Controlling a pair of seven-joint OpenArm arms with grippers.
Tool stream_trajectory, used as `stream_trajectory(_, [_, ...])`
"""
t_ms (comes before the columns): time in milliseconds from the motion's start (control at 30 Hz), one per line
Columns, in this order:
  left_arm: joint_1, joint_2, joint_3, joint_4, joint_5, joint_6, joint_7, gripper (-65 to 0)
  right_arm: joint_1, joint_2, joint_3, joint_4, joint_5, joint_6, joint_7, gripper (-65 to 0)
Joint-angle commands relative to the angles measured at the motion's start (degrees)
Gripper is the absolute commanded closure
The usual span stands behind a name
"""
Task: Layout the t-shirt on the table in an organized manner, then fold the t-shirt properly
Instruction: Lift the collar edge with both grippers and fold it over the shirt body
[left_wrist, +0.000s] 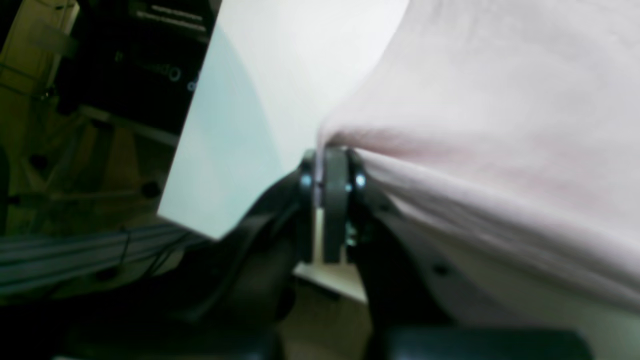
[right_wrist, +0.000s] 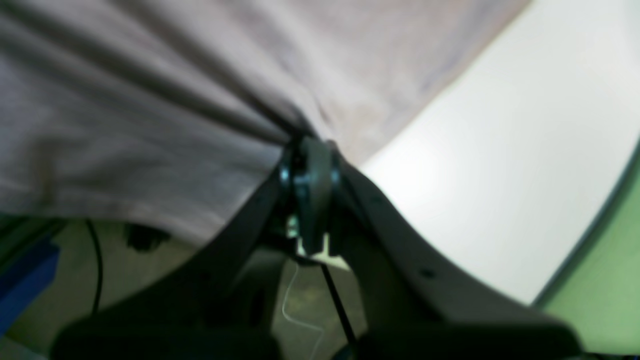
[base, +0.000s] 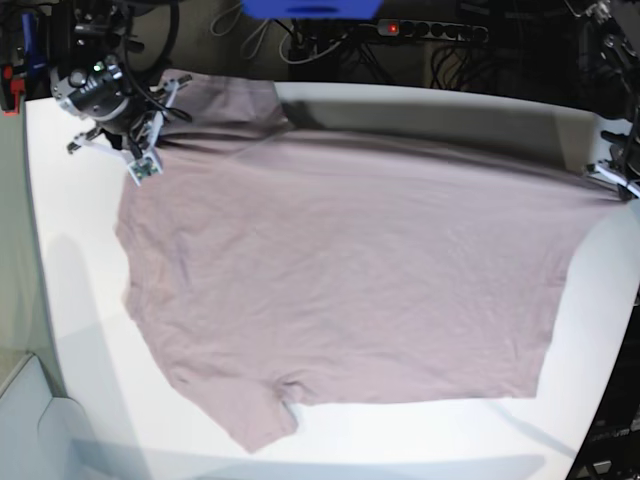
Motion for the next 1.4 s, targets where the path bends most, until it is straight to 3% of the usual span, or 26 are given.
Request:
stream_trajectory(0, [-0.57,-1.12,-0.59,0.73,0.63,0.42,-1.44,-0.1,0.88,0.66,1.09,1.20,-0.98,0.17,-0.15,0.0])
stream_trajectory(233, [-0.57,-0.85,-0.24,0.29,0.99,0.42,-1.44,-0.1,4.31,1.10,4.25,1.11,-1.07,0.17,-0.15,0.0])
stream_trajectory(667, [-4.88,0.38,-0.15,-7.18,0.72,0.51,-1.71,-0.1,10.73,2.59,1.88,0.49,-1.07,0.17,-0.15,0.0])
stream_trajectory(800, [-7.34,0.47,-0.15,-10.08,1.07,0.51,-1.53,-0.1,13.01,4.44,-1.55,-0.91,-1.07,0.17,-0.15,0.0])
stream_trajectory(1367, [-17.80,0.03,5.21,-22.48,1.25,1.03,-1.88,-0.1,26.46,7.43,-4.54,-17.62,-1.16,0.17,0.03,0.0])
